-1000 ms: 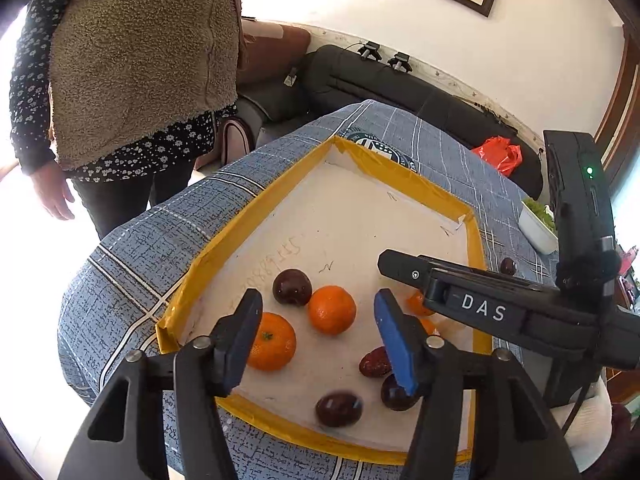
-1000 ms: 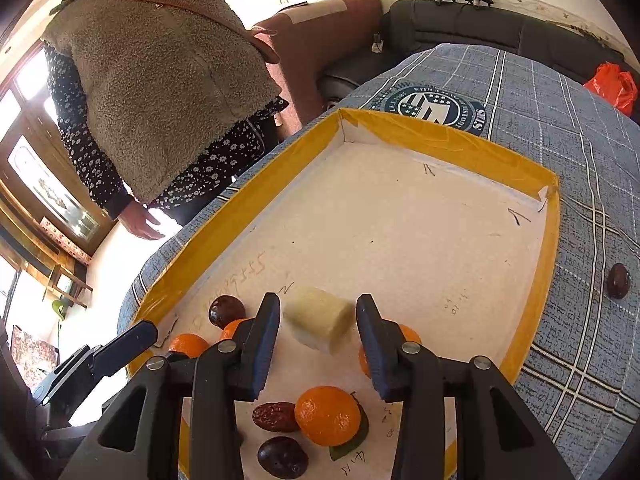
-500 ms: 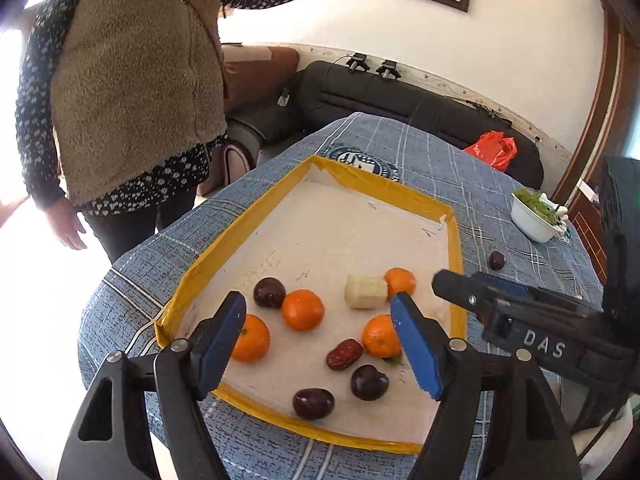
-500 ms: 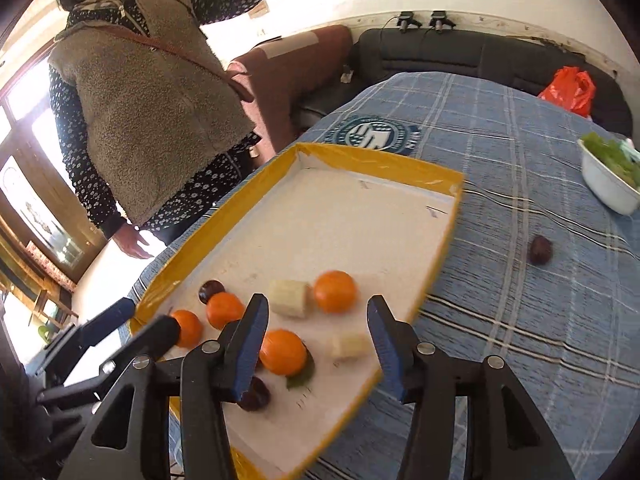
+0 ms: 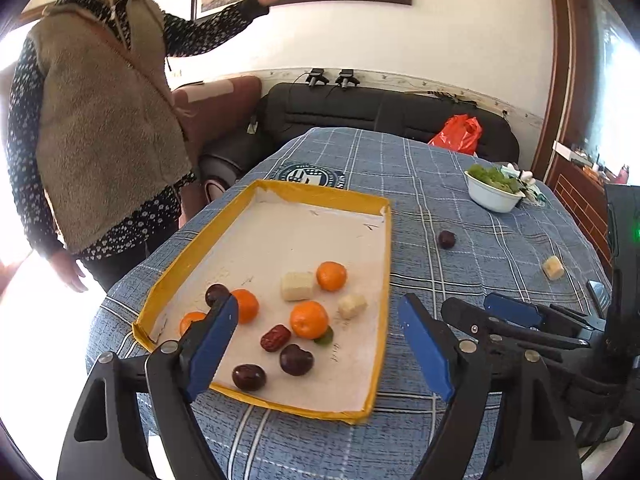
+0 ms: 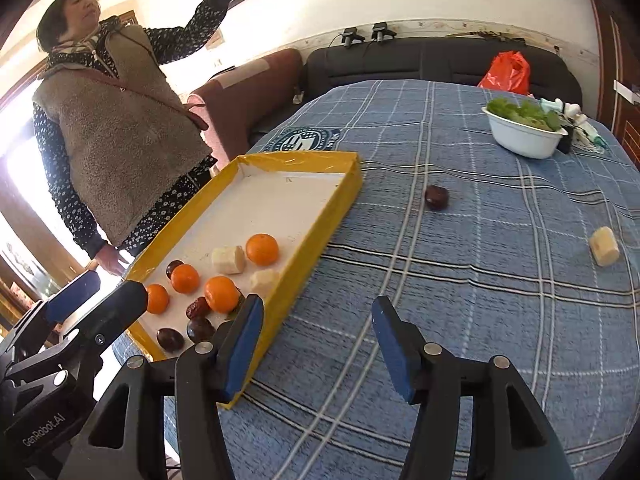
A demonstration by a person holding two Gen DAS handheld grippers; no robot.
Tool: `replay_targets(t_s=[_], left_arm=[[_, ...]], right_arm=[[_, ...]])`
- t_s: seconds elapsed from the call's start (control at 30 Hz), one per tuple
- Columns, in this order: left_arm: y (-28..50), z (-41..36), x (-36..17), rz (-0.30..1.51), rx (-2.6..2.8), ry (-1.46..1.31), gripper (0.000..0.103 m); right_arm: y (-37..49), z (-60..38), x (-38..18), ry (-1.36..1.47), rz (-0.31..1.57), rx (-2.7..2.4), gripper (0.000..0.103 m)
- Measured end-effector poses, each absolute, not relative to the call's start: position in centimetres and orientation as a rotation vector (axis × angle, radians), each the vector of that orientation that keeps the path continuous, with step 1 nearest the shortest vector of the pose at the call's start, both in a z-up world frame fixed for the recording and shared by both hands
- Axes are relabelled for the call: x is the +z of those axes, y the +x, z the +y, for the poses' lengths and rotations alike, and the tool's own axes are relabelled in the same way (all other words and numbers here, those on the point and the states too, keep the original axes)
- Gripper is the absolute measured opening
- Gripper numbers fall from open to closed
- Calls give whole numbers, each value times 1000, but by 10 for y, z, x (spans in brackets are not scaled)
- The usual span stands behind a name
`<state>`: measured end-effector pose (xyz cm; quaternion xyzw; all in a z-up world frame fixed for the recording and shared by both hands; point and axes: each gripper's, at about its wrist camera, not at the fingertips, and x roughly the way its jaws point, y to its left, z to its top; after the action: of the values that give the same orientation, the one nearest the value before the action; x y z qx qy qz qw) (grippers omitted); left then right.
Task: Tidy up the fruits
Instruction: 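Withdraw both open tools from the tray toward the remaining items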
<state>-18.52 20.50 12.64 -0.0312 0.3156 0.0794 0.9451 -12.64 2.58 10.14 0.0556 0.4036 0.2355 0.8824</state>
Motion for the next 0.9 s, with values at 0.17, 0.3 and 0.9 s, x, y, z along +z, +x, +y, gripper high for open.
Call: replay_targets(t_s=[0.17,0.3,0.9], left_arm=[[-191,181,129,645,139,-15,85],[-197,166,130,643,117,12,85],[-200,143,125,662,88,60,85]], right_arm=[[-138,3,104,140,823,464,63],[-146,-12,105,158,813,447,64],[-153,-39,97,203,820,415,65]])
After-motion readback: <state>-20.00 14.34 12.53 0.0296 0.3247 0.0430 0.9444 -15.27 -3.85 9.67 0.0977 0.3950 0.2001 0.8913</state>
